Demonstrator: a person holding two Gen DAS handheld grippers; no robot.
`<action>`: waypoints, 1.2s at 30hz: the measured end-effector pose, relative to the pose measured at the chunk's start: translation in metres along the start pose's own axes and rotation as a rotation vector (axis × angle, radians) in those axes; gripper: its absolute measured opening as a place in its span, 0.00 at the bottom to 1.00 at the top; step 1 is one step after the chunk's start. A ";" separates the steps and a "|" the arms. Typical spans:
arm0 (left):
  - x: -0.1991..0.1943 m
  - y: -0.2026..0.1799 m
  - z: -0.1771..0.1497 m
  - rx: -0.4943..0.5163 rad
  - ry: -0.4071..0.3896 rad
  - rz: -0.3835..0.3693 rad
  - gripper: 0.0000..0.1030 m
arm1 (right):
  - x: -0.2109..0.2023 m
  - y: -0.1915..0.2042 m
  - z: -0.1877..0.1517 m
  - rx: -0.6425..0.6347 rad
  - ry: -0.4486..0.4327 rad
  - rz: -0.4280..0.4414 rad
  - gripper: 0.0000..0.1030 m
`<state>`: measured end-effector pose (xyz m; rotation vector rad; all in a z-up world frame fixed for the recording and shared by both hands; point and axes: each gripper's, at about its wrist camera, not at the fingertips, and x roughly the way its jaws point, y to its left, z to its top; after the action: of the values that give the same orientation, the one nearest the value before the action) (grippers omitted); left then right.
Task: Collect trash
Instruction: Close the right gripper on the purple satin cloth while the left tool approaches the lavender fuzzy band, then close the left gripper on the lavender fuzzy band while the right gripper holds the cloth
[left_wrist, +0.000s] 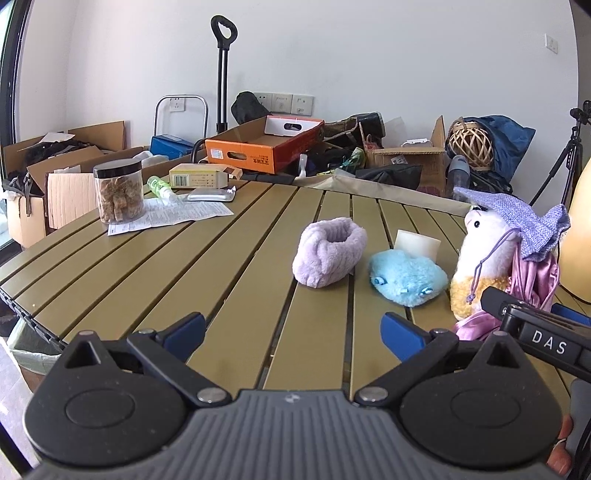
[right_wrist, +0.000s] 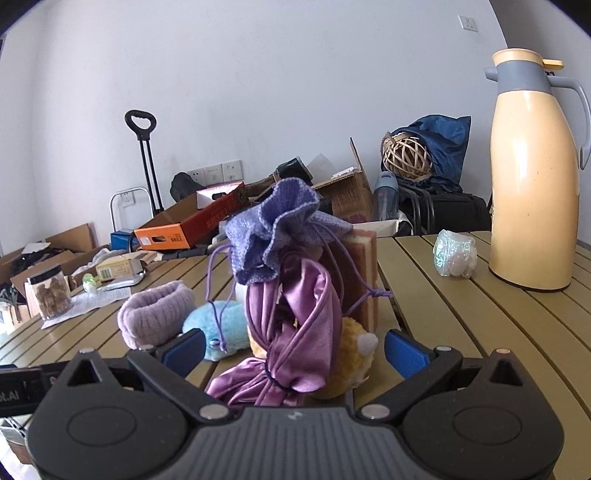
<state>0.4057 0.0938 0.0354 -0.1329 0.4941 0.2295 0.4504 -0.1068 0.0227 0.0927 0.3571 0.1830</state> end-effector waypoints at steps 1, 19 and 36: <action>0.001 0.000 0.000 -0.001 0.002 -0.001 1.00 | 0.002 0.000 -0.001 -0.003 0.004 -0.001 0.96; 0.003 -0.004 -0.005 0.014 0.016 0.001 1.00 | 0.007 0.005 -0.004 -0.093 0.012 -0.073 0.33; 0.003 -0.016 -0.002 0.013 0.004 -0.014 1.00 | -0.030 -0.025 0.003 -0.023 0.010 0.040 0.26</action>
<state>0.4113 0.0785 0.0337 -0.1241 0.4989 0.2120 0.4278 -0.1375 0.0329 0.0763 0.3632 0.2270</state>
